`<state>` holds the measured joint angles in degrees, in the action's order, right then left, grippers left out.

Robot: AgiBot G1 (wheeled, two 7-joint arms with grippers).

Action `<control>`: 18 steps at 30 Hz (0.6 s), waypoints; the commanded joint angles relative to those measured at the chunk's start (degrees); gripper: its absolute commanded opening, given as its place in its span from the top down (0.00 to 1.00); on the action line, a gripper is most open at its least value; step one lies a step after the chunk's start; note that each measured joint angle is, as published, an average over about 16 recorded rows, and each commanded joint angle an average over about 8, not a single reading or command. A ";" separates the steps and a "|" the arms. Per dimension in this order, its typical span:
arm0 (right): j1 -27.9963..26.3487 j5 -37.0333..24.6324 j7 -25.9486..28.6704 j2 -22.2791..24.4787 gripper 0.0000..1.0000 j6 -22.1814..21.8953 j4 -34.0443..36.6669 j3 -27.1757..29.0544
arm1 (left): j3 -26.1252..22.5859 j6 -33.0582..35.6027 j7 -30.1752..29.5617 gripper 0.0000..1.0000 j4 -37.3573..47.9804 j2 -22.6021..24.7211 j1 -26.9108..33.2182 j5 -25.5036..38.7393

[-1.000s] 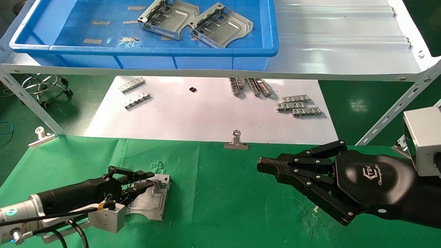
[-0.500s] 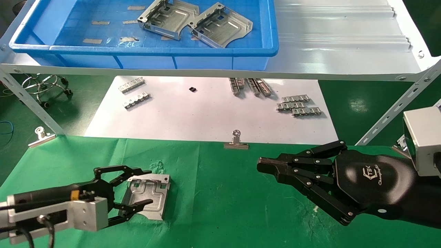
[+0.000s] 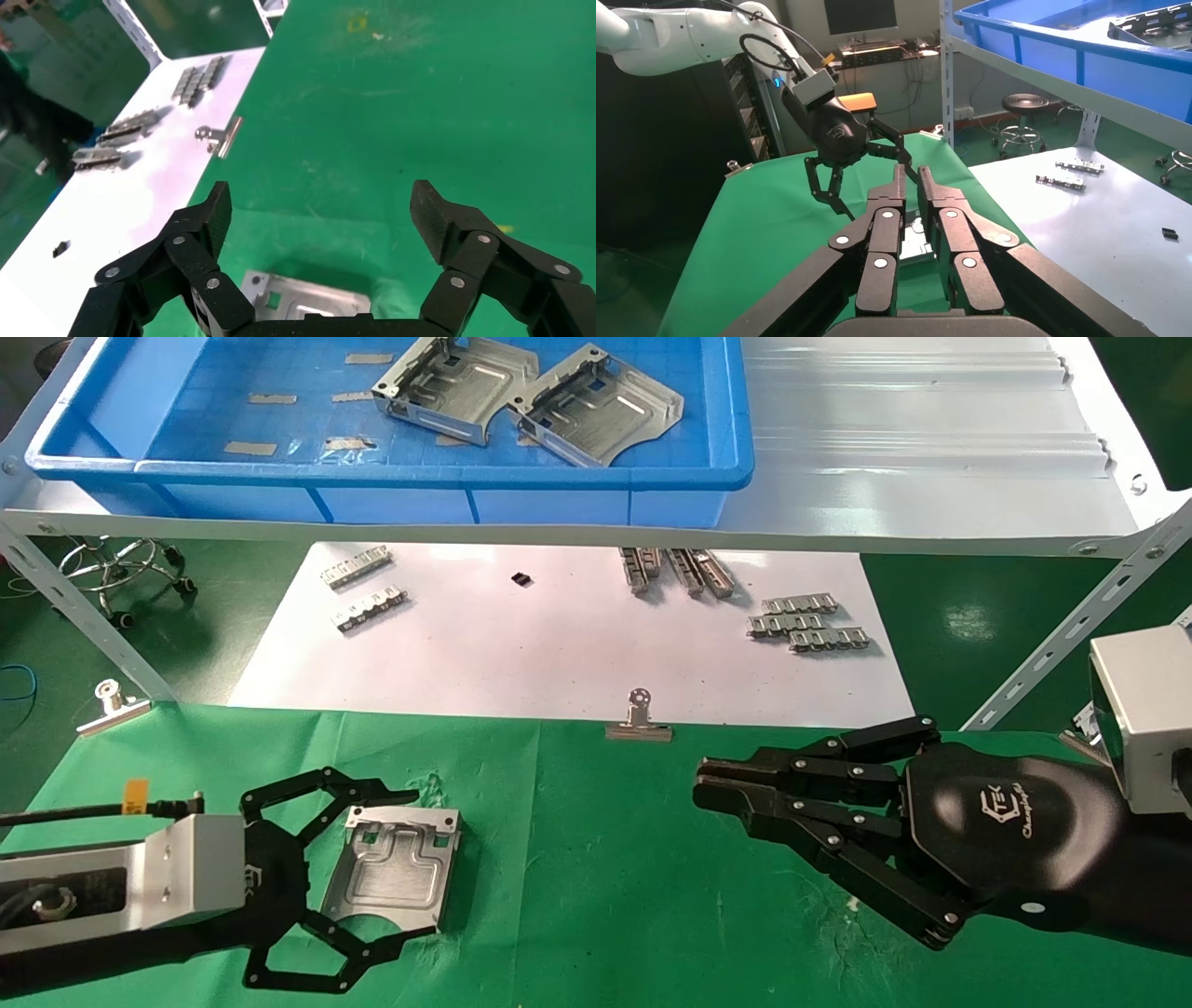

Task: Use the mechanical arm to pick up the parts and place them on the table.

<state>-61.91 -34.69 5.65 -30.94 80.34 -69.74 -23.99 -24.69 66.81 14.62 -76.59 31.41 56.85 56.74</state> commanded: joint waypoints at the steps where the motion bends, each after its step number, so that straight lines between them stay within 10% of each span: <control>1: 0.00 0.00 0.00 0.00 0.00 0.00 0.00 0.00 | 0.35 0.76 -1.02 0.00 0.12 0.14 0.19 -0.60; 18: 0.00 0.00 0.00 0.00 0.00 0.00 0.00 0.00 | 3.32 7.22 -9.70 0.00 1.15 1.38 1.80 -5.69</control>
<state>-61.91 -34.69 5.65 -30.94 80.34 -69.74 -23.99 -21.39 74.01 4.94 -75.44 32.78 58.65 51.06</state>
